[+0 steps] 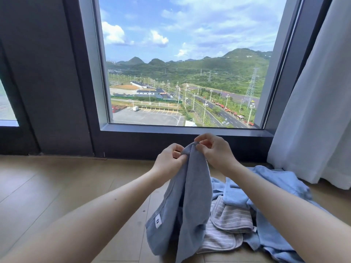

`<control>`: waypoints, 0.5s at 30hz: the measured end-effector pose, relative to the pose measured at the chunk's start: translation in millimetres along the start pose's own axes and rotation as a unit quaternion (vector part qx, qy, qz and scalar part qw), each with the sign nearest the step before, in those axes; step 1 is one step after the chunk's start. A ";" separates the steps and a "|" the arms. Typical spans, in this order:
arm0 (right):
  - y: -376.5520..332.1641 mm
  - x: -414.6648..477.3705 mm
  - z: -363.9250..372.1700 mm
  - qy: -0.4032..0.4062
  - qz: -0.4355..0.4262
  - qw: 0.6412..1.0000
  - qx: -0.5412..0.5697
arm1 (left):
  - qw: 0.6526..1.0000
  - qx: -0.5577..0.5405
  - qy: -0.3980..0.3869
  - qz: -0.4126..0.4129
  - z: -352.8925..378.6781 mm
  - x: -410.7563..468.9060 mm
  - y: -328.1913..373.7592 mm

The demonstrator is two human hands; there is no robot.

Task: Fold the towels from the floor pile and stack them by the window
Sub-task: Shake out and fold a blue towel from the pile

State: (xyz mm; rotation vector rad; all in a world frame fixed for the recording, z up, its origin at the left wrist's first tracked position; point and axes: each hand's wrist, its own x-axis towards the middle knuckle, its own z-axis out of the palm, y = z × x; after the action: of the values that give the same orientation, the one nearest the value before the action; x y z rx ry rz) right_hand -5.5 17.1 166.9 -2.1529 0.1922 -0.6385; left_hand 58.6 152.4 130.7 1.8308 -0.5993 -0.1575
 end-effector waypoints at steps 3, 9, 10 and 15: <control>-1.9 -0.9 2.5 0.006 -0.005 1.000 0.021 | 0.999 -0.013 -0.008 0.029 -0.4 -3.2 5.4; -4.3 -3.2 7.1 0.021 -0.032 0.997 0.062 | 0.995 -0.091 0.004 0.034 3.3 -4.4 9.6; -4.3 -3.5 5.8 0.017 -0.035 0.997 0.073 | 0.993 -0.117 -0.002 0.031 2.3 -4.6 10.1; -0.8 -4.3 1.6 -0.031 -0.019 0.996 0.077 | 0.981 -0.185 -0.019 0.047 -2.6 -5.8 12.3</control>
State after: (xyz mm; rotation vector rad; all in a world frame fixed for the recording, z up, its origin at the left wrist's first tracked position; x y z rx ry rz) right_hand -8.5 20.3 165.1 -2.0292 0.0661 -0.5877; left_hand 50.6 154.6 141.8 1.4400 -0.6352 -0.2264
